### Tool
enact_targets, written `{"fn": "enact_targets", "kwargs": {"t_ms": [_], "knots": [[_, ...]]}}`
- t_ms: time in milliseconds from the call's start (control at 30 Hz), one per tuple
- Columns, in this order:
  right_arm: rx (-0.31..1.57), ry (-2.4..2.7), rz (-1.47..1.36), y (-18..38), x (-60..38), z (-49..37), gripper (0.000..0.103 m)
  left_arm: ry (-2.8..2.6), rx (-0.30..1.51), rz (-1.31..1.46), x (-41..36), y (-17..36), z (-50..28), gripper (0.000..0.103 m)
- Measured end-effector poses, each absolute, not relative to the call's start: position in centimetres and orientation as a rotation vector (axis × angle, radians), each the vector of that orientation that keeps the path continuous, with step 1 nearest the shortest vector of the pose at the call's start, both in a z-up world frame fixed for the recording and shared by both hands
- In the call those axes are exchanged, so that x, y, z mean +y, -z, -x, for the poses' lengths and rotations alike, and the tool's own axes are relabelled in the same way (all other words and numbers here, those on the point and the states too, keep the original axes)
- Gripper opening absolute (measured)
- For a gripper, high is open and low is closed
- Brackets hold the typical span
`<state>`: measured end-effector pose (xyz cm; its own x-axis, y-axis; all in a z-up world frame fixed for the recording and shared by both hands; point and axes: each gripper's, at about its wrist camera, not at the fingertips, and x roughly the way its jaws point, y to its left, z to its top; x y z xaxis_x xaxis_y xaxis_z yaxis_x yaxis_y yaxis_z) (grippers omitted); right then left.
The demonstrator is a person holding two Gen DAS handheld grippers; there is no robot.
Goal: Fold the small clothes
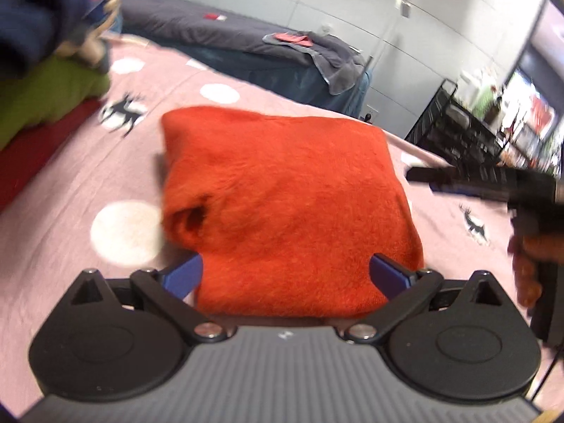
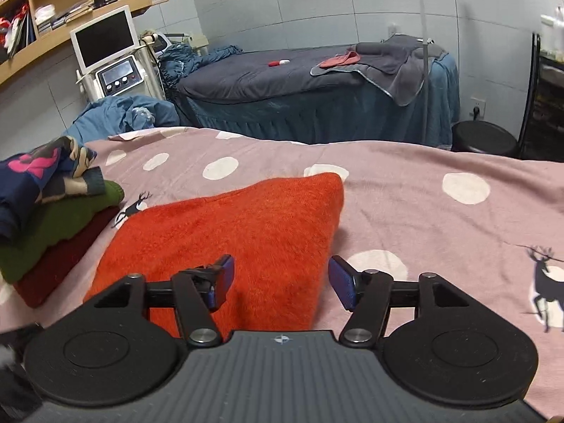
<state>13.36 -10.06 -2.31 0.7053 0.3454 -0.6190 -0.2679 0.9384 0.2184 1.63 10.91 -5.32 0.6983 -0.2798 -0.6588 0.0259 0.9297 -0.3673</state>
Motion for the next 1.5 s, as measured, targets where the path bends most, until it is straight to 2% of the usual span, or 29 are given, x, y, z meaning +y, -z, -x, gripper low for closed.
{"fn": "enact_targets", "kwargs": {"t_ms": [167,300,467,733,900,1200,1367,1500], "knots": [[0.761,-0.341,-0.112,2.8,-11.0,-12.3,0.100,0.121,0.830,0.476,14.8,6.4,-0.2,0.103],[0.779,-0.346,-0.150,3.4,-11.8,-11.0,0.103,0.205,0.817,0.725,17.0,7.8,0.9,0.103],[0.826,-0.352,-0.219,4.7,-12.5,-10.2,0.103,0.295,0.868,0.936,16.5,10.4,0.4,0.102],[0.858,-0.397,-0.305,5.9,-12.6,-10.4,0.103,0.271,0.813,1.001,15.5,12.1,-0.8,0.102],[0.869,-0.436,-0.368,6.9,-12.3,-11.4,0.103,0.249,0.709,1.086,15.7,12.9,-2.1,0.103],[0.950,-0.461,-0.655,10.6,-13.0,-14.6,0.103,0.250,0.658,1.050,14.3,13.2,-4.8,0.103],[0.937,-0.496,-0.597,10.2,-11.1,-16.9,0.103,0.259,0.656,1.171,15.5,13.8,-6.4,0.103],[0.939,-0.506,-0.593,10.6,-10.4,-18.8,0.103,0.260,0.652,1.146,15.0,14.0,-7.9,0.102]]}}
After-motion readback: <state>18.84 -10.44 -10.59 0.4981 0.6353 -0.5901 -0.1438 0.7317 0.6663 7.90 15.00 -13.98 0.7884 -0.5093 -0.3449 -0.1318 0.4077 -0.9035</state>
